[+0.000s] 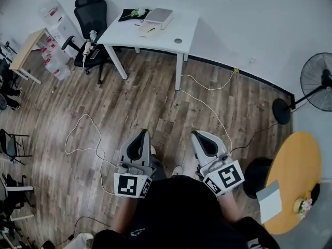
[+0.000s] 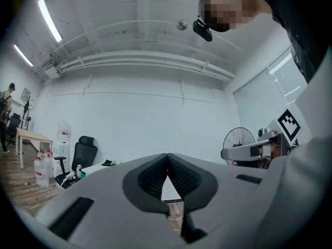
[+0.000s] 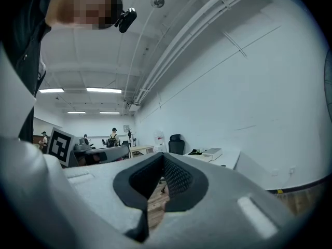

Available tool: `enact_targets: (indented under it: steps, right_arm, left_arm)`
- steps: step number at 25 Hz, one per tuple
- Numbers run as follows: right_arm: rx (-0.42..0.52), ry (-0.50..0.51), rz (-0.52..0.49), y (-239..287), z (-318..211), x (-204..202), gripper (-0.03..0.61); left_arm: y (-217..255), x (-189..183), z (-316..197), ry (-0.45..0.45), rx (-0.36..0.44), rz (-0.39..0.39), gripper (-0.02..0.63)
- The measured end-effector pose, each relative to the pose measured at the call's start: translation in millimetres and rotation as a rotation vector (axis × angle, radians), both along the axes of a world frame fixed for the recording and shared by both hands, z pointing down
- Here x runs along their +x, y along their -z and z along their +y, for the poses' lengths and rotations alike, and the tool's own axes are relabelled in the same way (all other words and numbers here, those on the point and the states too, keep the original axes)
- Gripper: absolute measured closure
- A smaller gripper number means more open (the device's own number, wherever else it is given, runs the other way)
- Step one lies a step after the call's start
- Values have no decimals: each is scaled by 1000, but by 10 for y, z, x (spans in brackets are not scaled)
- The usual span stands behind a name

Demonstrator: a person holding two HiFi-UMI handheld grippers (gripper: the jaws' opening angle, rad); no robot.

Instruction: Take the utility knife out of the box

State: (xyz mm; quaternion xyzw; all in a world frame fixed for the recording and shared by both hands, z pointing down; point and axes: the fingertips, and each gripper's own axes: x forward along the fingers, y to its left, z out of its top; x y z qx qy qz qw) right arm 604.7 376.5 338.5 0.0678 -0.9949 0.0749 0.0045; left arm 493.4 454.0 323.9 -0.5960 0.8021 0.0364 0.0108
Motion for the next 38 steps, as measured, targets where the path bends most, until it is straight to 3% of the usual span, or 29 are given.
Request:
enact_targets:
  steps: [8, 18, 25, 38]
  right_arm:
    - [-17, -41, 9, -41, -172, -431, 574]
    - [-9, -106, 34, 24, -461, -1352, 574]
    - [-25, -171, 29, -13, -631, -1955, 574]
    - [7, -132, 32, -8, -620, -3063, 574]
  left_arm:
    - [-63, -360, -225, -45, 12, -11, 609]
    - [-30, -1360, -598, -122, -4, -2, 609]
    - [56, -2037, -810, -178, 10, -45, 609]
    - [-84, -3002, -783, -164, -8, -20, 609]
